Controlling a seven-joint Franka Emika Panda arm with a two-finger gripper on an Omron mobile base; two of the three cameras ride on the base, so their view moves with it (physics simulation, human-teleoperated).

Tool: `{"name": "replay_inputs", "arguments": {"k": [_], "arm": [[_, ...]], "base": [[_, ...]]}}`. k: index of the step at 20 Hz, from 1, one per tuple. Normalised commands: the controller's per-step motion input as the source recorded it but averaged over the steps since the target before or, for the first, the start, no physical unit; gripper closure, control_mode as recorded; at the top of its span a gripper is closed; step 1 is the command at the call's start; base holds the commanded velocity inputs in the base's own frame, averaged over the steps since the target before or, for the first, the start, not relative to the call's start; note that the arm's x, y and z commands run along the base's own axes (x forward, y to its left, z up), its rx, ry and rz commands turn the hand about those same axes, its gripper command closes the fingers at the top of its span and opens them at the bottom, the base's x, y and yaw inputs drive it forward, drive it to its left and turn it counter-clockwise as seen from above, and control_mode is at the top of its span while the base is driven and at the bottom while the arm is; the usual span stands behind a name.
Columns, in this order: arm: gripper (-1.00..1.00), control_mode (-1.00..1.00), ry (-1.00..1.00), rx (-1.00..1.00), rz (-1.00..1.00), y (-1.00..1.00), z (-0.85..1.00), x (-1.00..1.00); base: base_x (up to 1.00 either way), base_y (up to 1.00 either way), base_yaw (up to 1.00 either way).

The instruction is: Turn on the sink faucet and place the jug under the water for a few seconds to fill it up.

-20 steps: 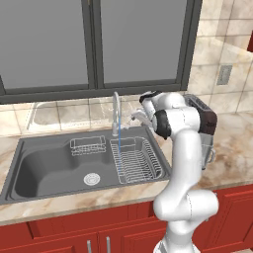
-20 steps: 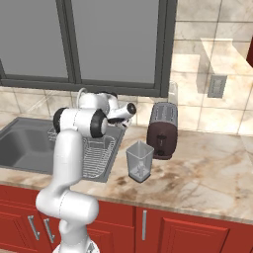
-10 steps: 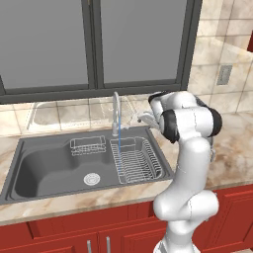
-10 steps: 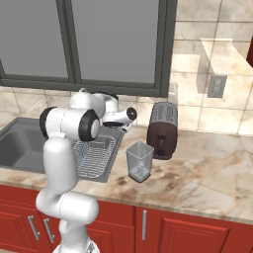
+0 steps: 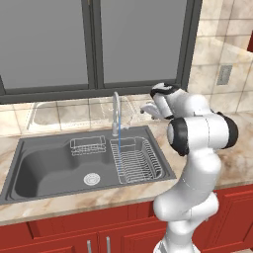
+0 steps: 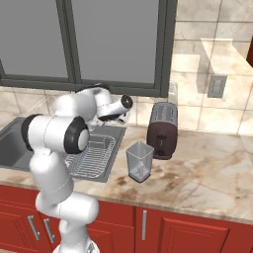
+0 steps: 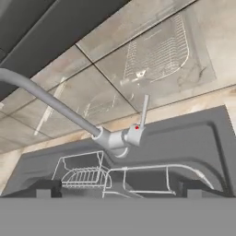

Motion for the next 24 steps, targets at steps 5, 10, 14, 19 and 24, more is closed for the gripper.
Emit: {"name": "replay_inputs", "arguments": {"k": [5, 10, 14, 19, 24], "arm": [[-1.00, -1.00, 0.00, -0.02, 0.00, -0.16, 0.98, -0.44], [-1.00, -1.00, 0.00, -0.02, 0.00, -0.22, 0.66, -0.68], [-1.00, -1.00, -0.02, -0.01, 0.00, -0.31, 0.03, -0.99], [-1.00, -1.00, 0.00, -0.05, 0.00, -0.26, 0.00, -1.00], [-1.00, -1.00, -0.04, -0.09, 0.00, -0.36, 0.00, -1.00]], "base": [[0.00, 0.00, 0.00], [0.00, 0.00, 0.00], [0.00, 0.00, 0.00], [0.00, 0.00, 0.00], [0.00, 0.00, 0.00]]}}
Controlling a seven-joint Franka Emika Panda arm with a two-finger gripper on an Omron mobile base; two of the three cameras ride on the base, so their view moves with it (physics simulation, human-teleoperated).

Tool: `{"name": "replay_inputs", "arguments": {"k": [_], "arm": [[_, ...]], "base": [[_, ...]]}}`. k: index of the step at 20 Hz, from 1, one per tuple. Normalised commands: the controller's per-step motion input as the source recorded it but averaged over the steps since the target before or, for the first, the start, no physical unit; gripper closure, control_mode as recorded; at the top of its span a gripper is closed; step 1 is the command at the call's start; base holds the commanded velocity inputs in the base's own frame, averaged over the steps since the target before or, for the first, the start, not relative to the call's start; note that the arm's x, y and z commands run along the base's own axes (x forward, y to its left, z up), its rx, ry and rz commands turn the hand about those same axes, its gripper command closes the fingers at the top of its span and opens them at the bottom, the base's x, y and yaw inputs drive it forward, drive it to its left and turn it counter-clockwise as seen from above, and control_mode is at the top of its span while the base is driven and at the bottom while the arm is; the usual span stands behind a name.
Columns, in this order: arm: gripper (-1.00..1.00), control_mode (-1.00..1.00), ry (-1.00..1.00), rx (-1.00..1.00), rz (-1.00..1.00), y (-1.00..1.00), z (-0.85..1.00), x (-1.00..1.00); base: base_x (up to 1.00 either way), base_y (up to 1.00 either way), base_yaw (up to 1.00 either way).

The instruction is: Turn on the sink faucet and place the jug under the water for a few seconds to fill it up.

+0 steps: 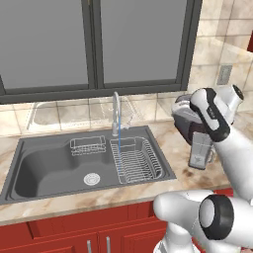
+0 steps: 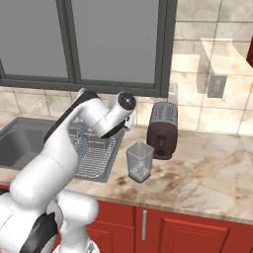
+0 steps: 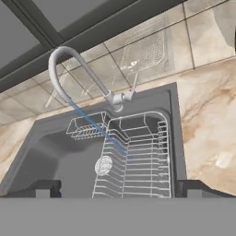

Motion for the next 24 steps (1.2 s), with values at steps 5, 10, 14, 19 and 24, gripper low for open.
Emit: {"name": "replay_inputs", "arguments": {"k": [5, 10, 14, 19, 24], "arm": [[-1.00, -1.00, -0.07, -0.12, 0.00, -0.52, 0.05, -1.00], [-1.00, -1.00, -0.06, -0.11, 0.00, -0.72, 0.03, -1.00], [-1.00, -1.00, -0.09, -0.13, 0.01, -0.74, 0.00, -0.97], [-1.00, -1.00, -0.17, -0.13, 0.07, -0.59, -0.16, -0.74], [-1.00, -1.00, -0.28, -0.14, 0.07, -0.38, -0.24, -0.38]], "base": [[0.00, 0.00, 0.00], [0.00, 0.00, 0.00], [0.00, 0.00, 0.00], [0.00, 0.00, 0.00], [0.00, 0.00, 0.00]]}}
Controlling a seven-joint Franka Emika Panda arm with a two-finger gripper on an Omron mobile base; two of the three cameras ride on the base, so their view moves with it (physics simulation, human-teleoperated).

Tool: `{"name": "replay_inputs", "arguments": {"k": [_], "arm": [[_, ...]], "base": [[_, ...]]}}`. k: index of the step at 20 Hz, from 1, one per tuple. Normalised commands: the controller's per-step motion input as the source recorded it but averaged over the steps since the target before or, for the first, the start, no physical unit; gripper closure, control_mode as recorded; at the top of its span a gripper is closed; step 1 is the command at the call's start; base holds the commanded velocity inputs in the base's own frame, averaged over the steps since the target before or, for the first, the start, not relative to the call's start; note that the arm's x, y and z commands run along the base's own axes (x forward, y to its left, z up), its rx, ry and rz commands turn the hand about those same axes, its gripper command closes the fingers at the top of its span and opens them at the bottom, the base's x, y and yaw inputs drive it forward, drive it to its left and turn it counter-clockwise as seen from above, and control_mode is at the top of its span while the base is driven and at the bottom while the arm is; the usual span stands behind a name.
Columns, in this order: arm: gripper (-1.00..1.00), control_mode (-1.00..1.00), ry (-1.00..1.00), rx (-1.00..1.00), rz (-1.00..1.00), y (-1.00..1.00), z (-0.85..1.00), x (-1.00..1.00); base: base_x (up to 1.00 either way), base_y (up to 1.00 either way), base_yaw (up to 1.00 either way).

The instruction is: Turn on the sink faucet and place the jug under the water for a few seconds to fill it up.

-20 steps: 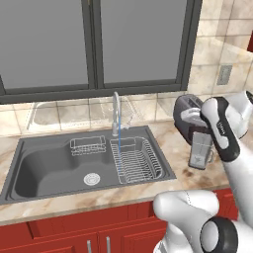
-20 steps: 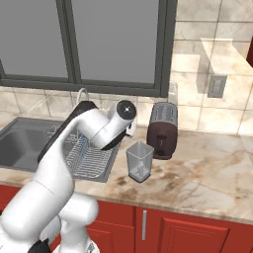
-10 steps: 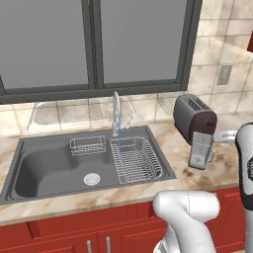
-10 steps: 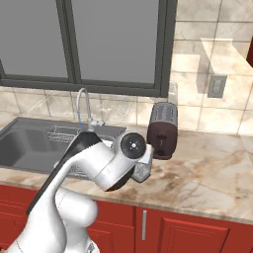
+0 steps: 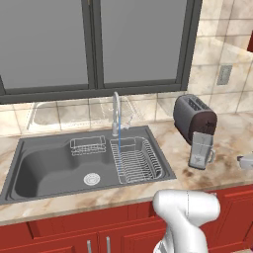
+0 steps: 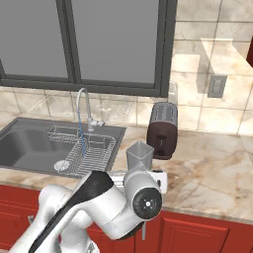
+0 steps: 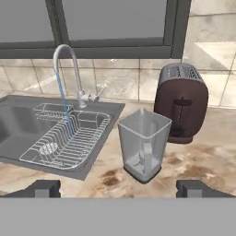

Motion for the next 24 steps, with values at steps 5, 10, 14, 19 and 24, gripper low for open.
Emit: {"name": "replay_inputs", "arguments": {"k": [5, 10, 14, 19, 24], "arm": [[-1.00, -1.00, -0.24, -0.08, 0.02, -0.08, -0.35, 0.03], [-1.00, -1.00, -0.11, -0.01, 0.00, 0.00, -0.36, 0.44], [-1.00, -1.00, 0.00, 0.00, 0.00, 0.00, -0.26, 0.53], [-1.00, -1.00, 0.00, 0.00, 0.00, 0.00, -0.22, 0.49], [-1.00, -1.00, 0.00, 0.00, 0.00, 0.00, -0.26, 0.33]], "base": [[0.00, 0.00, 0.00], [0.00, 0.00, 0.00], [0.00, 0.00, 0.00], [0.00, 0.00, 0.00], [0.00, 0.00, 0.00]]}}
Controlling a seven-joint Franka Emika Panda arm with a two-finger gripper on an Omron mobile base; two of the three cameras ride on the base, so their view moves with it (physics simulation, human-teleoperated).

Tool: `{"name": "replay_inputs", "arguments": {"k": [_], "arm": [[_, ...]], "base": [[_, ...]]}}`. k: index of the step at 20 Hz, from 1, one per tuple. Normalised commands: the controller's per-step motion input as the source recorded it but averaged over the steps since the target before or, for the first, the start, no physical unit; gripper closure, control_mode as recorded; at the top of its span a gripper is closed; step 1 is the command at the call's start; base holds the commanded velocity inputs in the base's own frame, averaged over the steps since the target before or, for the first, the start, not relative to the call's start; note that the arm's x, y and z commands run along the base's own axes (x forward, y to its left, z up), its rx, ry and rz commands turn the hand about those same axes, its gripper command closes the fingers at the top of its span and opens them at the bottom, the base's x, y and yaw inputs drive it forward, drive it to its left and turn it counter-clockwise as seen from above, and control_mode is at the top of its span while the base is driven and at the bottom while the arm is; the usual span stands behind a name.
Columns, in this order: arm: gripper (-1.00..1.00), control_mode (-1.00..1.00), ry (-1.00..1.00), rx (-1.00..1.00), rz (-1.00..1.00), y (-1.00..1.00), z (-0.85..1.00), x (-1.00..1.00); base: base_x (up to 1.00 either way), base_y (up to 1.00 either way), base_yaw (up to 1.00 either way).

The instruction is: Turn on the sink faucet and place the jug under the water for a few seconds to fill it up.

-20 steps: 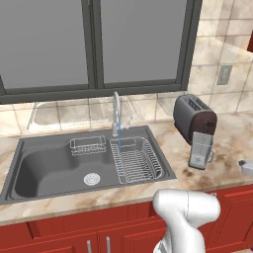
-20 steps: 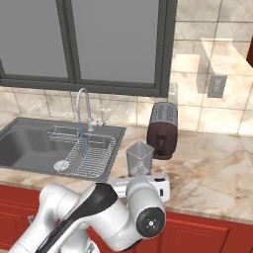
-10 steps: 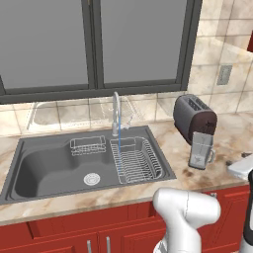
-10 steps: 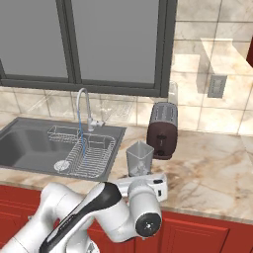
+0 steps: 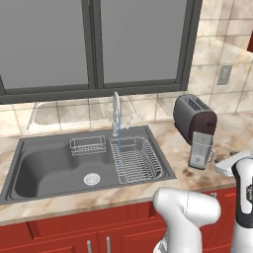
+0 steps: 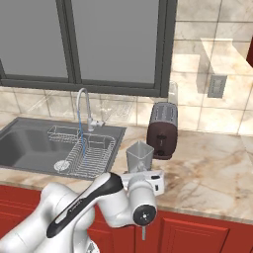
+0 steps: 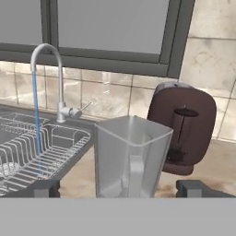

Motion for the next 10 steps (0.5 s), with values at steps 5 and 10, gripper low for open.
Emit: {"name": "replay_inputs", "arguments": {"k": [5, 10], "arm": [[-1.00, -1.00, 0.00, 0.00, 0.03, -0.05, -0.23, 0.21], [-1.00, -1.00, 0.00, 0.00, 0.06, -0.19, -0.17, 0.31]], "base": [[0.00, 0.00, 0.00], [0.00, 0.00, 0.00]]}}
